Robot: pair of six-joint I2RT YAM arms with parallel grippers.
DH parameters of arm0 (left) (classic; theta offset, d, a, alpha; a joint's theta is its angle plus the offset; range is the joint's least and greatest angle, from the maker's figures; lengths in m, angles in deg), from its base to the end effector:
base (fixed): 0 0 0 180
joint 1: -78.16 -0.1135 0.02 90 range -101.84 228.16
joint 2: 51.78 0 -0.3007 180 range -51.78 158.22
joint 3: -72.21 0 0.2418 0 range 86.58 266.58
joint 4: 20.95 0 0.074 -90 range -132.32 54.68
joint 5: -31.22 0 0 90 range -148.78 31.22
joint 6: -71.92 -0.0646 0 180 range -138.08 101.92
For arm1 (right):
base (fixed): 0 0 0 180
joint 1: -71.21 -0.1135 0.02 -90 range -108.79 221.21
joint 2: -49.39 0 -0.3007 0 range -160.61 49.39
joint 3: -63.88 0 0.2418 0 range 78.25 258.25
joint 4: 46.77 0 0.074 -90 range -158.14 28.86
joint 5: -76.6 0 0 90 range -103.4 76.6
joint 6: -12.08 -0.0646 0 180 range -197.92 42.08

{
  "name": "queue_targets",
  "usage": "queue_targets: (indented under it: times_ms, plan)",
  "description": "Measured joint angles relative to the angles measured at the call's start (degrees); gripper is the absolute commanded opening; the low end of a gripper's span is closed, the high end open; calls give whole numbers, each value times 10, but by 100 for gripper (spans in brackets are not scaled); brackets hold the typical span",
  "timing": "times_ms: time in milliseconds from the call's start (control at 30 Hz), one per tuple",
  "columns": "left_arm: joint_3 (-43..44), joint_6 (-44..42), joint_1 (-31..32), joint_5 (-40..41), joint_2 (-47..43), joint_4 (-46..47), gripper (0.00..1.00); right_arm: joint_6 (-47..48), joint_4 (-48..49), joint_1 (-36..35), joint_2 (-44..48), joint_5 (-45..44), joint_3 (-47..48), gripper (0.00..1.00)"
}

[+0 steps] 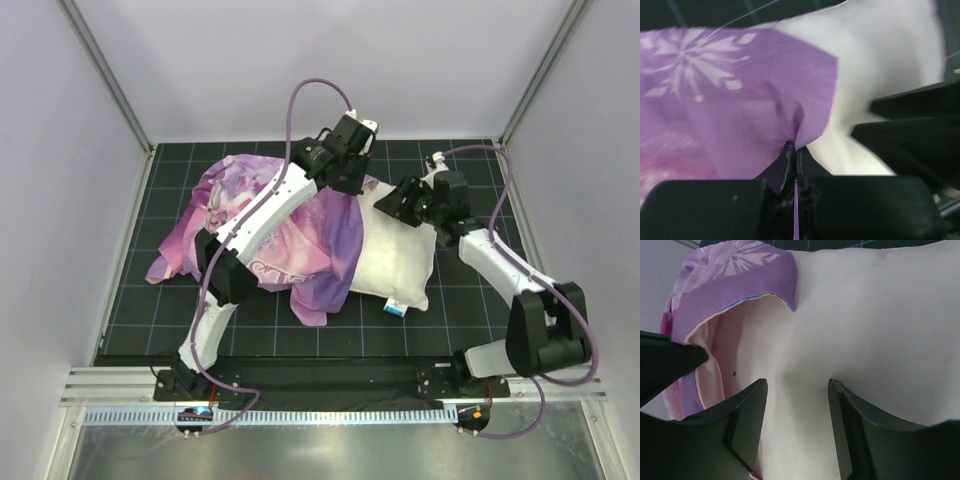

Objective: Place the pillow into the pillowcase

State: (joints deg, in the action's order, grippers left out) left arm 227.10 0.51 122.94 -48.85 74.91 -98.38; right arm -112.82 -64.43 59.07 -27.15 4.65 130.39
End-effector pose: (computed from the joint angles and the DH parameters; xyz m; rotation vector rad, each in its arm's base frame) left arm 0.3646 -0.3461 0.3647 0.4748 2.3877 -0.2950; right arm 0.2969 0.0843 0.3009 0.2191 2.1219 0.8215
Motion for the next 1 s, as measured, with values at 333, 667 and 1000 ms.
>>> queue_targets:
  times_ms: [333, 667, 1000]
  plan:
    - [-14, 146, 22, -182, 13, 218, 0, -170, 338, -59, -229, 42, -48, 14]
    - [-90, 222, 44, -207, 28, 326, 0, -326, 688, -62, -304, 69, -129, 16]
    - [-174, 218, 12, -224, -83, 346, 0, -338, 684, -3, -194, 148, -172, 68]
